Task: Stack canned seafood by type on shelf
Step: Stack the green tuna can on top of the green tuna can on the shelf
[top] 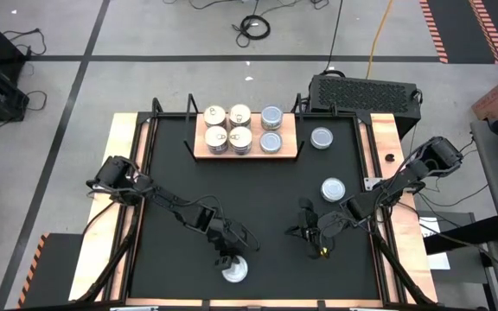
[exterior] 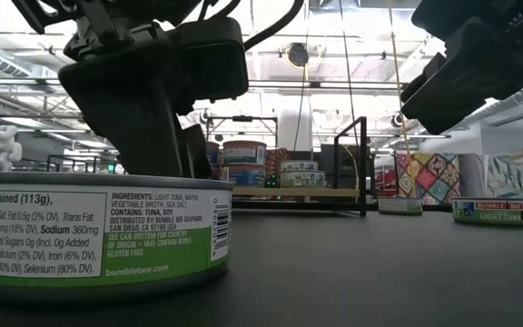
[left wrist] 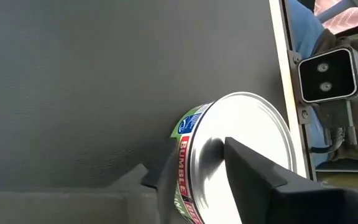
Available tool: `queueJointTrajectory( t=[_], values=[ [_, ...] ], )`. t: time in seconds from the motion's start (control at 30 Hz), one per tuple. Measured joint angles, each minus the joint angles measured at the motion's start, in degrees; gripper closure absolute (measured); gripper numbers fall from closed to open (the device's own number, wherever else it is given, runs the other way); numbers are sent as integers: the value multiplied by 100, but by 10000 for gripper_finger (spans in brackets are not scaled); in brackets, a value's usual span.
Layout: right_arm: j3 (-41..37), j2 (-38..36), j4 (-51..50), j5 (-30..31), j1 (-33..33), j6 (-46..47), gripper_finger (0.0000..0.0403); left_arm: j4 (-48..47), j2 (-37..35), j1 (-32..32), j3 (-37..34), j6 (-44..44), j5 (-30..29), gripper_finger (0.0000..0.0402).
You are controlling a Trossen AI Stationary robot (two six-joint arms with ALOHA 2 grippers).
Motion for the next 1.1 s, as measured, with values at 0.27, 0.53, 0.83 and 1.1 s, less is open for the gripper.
queueJointTrajectory(
  t=[0.27,0.53,0.83,1.1],
  values=[
    [0,0,0,0,0,0,403,5,-4,134,9,-1,180,387],
    [0,0,6,0,0,0,403,151,4,297,-12,-87,555,400],
    [0,0,2,0,0,-144,403,211,-81,626,158,-290,830,401],
    [0,0,-7,0,0,-153,403,235,-81,1063,381,-256,1323,401]
  ],
)
